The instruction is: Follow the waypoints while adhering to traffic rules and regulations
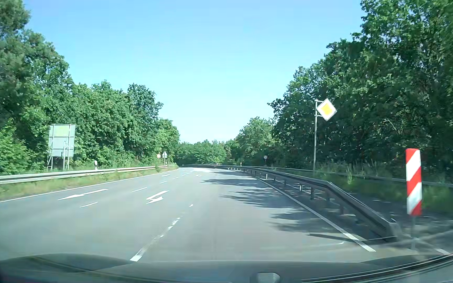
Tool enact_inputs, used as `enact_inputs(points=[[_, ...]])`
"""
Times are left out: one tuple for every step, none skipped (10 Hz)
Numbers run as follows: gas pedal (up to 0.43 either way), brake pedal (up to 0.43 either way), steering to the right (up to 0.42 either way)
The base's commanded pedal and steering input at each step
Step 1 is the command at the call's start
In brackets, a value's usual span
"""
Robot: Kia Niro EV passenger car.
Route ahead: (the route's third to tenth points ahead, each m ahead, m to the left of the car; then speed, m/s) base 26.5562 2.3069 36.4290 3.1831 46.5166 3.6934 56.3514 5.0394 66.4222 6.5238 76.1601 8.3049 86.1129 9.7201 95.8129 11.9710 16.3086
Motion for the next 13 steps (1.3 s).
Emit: enact_inputs(points=[[0.110, 0.030, -0.009], [0.110, 0.030, -0.009], [0.110, 0.030, -0.009], [0.110, 0.030, -0.010], [0.110, 0.030, -0.009], [0.110, 0.030, -0.009], [0.110, 0.030, -0.010], [0.110, 0.030, -0.012], [0.110, 0.030, -0.015], [0.110, 0.030, -0.016], [0.110, 0.030, -0.016], [0.110, 0.030, -0.017], [0.110, 0.030, -0.017]])
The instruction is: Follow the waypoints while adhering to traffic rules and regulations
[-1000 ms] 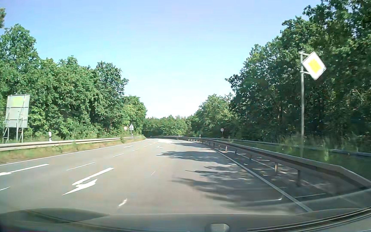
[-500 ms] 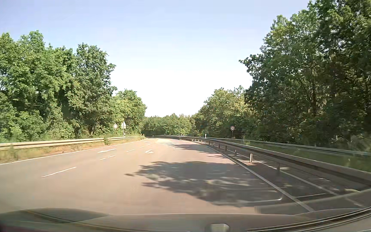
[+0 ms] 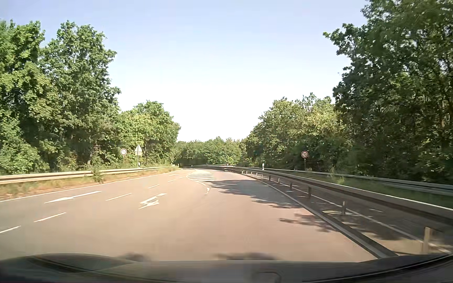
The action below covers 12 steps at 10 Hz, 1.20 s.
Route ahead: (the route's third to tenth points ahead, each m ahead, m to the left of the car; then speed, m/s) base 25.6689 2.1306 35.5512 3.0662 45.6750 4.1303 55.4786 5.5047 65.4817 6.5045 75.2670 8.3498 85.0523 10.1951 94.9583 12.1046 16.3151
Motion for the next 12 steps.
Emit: enact_inputs(points=[[0.110, 0.030, -0.016], [0.110, 0.030, -0.015], [0.110, 0.030, -0.014], [0.110, 0.030, -0.014], [0.110, 0.030, -0.014], [0.110, 0.030, -0.014], [0.110, 0.030, -0.014], [0.110, 0.030, -0.014], [0.110, 0.030, -0.015], [0.110, 0.030, -0.016], [0.110, 0.030, -0.018], [0.110, 0.030, -0.018]])
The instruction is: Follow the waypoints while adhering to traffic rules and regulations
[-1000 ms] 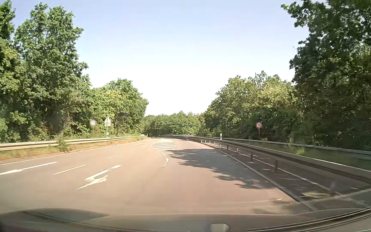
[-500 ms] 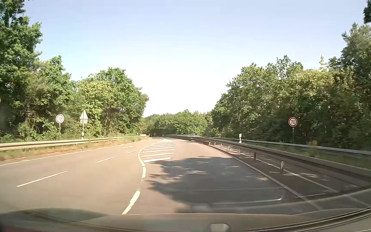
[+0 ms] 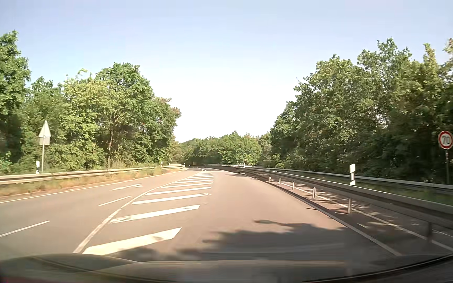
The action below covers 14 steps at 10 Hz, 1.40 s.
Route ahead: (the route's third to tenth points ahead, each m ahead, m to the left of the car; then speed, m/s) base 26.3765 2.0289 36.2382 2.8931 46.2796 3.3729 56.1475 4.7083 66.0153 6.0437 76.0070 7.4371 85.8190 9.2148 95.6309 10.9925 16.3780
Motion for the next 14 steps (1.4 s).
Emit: enact_inputs(points=[[0.110, 0.030, -0.019], [0.110, 0.030, -0.019], [0.110, 0.030, -0.019], [0.110, 0.030, -0.017], [0.110, 0.030, -0.014], [0.110, 0.030, -0.013], [0.110, 0.030, -0.013], [0.110, 0.030, -0.014], [0.110, 0.030, -0.015], [0.110, 0.030, -0.015], [0.110, 0.030, -0.015], [0.110, 0.030, -0.016], [0.110, 0.030, -0.016], [0.110, 0.030, -0.016]])
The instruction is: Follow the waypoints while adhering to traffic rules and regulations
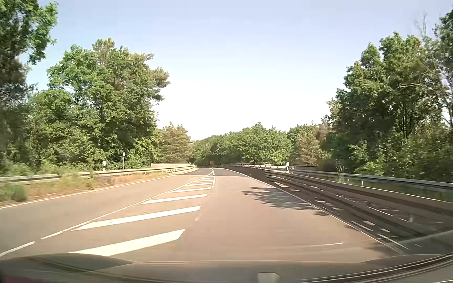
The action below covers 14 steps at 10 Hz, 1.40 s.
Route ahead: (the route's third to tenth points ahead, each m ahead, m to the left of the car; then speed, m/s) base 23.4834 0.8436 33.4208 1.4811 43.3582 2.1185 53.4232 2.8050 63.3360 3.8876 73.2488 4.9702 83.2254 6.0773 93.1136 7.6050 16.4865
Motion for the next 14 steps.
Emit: enact_inputs(points=[[0.110, 0.030, -0.016], [0.110, 0.030, -0.016], [0.110, 0.030, -0.016], [0.110, 0.030, -0.015], [0.110, 0.030, -0.014], [0.110, 0.030, -0.014], [0.110, 0.030, -0.014], [0.110, 0.030, -0.013], [0.079, 0.030, -0.012], [0.079, 0.030, -0.010], [0.079, 0.030, -0.009], [0.067, 0.030, -0.009], [0.067, 0.030, -0.008], [0.067, 0.030, -0.007]])
